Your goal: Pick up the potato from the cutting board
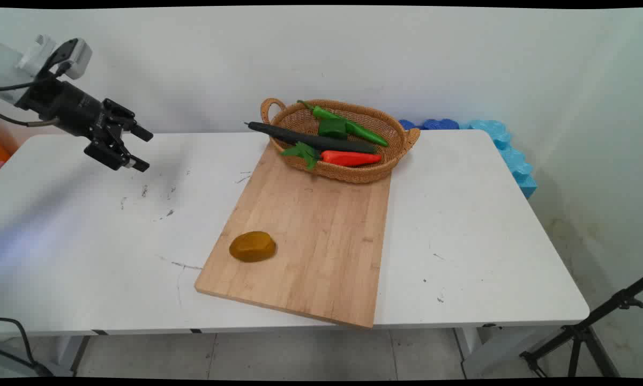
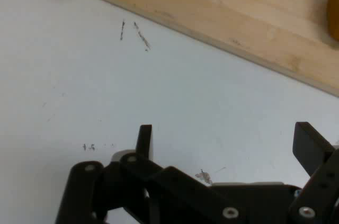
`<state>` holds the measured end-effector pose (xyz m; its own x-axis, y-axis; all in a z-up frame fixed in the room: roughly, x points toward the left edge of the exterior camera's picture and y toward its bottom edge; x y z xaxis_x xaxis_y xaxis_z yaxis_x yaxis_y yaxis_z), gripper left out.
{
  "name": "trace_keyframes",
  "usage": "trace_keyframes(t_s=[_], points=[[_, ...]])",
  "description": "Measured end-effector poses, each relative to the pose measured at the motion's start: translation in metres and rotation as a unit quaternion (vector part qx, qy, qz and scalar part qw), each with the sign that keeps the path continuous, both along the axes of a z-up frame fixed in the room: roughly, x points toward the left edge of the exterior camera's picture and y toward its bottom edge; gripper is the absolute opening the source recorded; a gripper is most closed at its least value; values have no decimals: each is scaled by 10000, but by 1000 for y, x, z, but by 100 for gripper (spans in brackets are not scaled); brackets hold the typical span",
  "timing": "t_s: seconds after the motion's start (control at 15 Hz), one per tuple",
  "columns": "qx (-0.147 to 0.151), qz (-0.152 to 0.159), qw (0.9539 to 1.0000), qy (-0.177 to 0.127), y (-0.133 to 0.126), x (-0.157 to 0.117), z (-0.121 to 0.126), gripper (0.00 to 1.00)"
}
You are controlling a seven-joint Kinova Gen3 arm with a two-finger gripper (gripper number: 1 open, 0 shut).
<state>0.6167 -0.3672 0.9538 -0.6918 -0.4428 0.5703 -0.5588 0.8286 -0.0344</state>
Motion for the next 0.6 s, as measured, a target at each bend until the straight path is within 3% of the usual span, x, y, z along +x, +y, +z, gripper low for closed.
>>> trace_keyframes(t_s=[0.27, 0.6], points=[[45, -157, 9998, -76, -4, -9, 2, 100], [222, -447, 9986, -172, -13, -39, 4, 100]])
